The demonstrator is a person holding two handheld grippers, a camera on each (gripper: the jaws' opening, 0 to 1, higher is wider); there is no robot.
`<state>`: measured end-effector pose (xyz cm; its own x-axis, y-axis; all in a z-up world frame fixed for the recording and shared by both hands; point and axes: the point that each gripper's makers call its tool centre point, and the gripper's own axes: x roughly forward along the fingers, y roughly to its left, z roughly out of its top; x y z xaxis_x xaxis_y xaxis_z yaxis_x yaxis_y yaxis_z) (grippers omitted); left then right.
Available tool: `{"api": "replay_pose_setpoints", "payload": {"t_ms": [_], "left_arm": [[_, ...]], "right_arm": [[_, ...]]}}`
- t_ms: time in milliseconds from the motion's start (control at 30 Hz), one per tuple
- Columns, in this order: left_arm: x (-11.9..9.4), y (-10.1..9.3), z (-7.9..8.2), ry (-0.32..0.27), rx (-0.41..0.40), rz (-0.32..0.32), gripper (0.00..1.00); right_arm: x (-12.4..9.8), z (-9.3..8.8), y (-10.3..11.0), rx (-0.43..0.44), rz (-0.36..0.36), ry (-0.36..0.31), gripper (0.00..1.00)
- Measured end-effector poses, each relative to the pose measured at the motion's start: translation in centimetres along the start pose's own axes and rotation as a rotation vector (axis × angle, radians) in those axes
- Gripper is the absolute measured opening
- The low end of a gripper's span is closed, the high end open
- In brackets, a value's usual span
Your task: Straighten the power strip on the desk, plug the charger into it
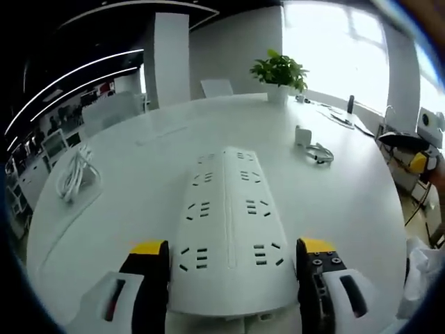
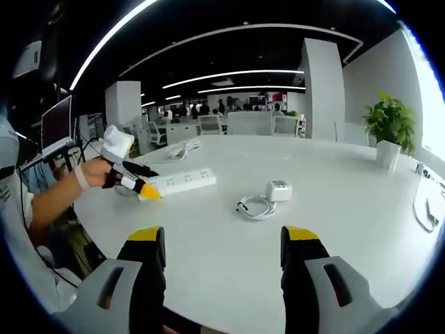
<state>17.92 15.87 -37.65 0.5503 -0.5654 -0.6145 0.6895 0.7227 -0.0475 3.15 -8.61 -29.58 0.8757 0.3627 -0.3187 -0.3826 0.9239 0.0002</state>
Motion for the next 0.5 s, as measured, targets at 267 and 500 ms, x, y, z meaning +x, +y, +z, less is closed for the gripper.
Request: {"api": "replay_pose_setpoints", "payload": {"t_ms": [267,500], "left_arm": [[0.0,-0.2,0.1,-0.005,0.024,-0.006,0.75],[0.1,-0.2,0.1,0.012,0.021,0.002,0.75]], "right_arm": [[0.4,0.6,-0.4,-0.073,0.013,0.021,0.67],[1.9,2.1,0.0,-0.229,0.121,0.055,0.67]]}}
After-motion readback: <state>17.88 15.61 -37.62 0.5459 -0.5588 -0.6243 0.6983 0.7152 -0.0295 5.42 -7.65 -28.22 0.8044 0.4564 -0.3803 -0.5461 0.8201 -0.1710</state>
